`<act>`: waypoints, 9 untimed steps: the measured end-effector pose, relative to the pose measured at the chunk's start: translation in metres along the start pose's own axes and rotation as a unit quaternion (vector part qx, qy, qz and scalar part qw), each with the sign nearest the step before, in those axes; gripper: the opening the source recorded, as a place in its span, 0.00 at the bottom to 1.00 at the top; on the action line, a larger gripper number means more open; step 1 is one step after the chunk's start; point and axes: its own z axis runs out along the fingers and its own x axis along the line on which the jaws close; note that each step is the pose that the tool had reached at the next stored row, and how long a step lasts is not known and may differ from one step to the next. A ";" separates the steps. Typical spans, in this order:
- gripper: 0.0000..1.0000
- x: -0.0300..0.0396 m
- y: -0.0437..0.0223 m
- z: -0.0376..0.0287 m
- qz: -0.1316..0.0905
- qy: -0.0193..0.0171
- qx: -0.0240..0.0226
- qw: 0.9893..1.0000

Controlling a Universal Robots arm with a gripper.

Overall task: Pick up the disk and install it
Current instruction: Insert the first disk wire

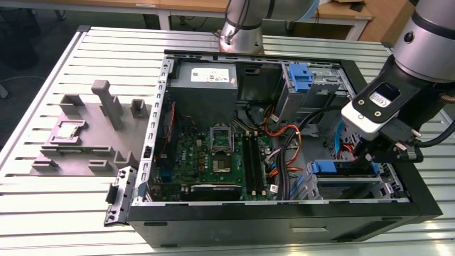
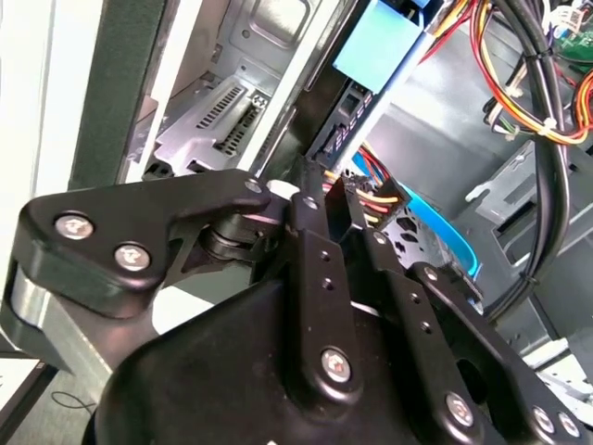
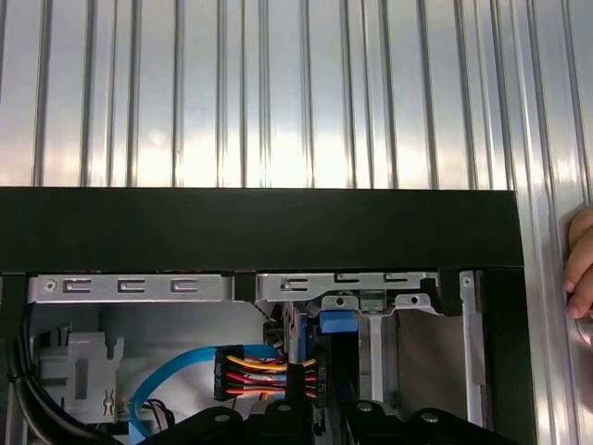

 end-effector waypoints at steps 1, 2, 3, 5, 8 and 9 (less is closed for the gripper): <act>0.24 -0.0001 0.0002 -0.0015 0.000 0.000 0.000 1.000; 0.24 -0.0003 0.0003 -0.0031 0.000 0.000 0.000 1.000; 0.24 -0.0004 0.0004 -0.0043 0.000 0.000 0.000 1.000; 0.23 -0.0004 0.0005 -0.0048 0.000 0.000 0.000 1.000; 0.10 -0.0004 0.0005 -0.0049 0.000 0.000 0.000 1.000; 0.10 -0.0004 0.0005 -0.0049 0.000 0.000 0.000 1.000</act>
